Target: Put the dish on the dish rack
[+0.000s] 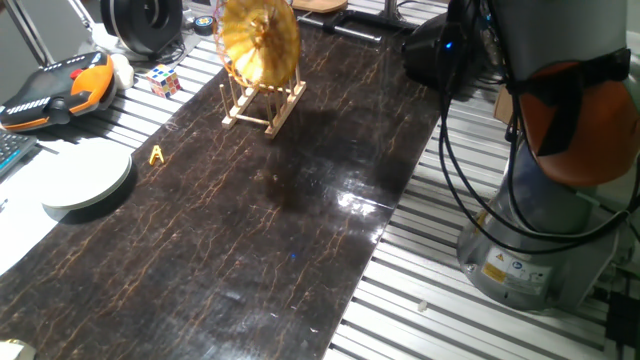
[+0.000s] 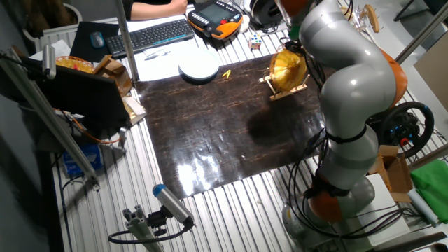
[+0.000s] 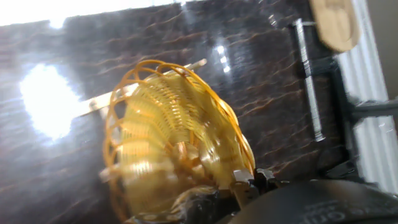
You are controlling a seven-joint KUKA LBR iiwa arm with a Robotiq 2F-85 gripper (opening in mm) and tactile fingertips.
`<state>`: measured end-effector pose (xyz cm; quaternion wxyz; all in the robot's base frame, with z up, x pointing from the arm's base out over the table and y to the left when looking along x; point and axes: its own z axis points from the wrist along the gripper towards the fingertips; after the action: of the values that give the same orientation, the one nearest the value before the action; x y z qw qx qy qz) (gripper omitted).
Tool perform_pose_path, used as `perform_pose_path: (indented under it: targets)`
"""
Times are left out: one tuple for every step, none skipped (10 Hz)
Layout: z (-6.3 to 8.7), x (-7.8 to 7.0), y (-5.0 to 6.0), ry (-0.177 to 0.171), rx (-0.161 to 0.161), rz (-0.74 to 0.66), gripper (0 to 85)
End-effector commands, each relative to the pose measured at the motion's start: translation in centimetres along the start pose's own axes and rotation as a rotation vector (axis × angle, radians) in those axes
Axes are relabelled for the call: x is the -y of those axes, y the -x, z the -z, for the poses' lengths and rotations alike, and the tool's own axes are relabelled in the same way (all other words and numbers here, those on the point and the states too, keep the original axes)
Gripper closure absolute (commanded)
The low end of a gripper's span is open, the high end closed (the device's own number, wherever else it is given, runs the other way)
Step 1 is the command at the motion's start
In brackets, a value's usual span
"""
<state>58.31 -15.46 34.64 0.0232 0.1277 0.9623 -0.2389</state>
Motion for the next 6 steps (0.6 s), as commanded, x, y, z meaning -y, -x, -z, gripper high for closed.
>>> perform_pose_path:
  targets:
    - [0.0,0.1,0.0,-0.031,0.014,-0.002,83.0]
    - [-0.1,0.0,0.1,-0.041,0.018,-0.005,83.0]
    - [-0.2,-0.3,0.2,-0.049,0.024,-0.007,83.0]
    - [-0.5,-0.7,0.5,-0.072,0.041,-0.008,83.0]
    - [-0.9,-0.9,0.8,-0.070,0.052,-0.008,83.0]
    - [-1.2,-1.2,1.1,-0.080,0.062,-0.006,83.0]
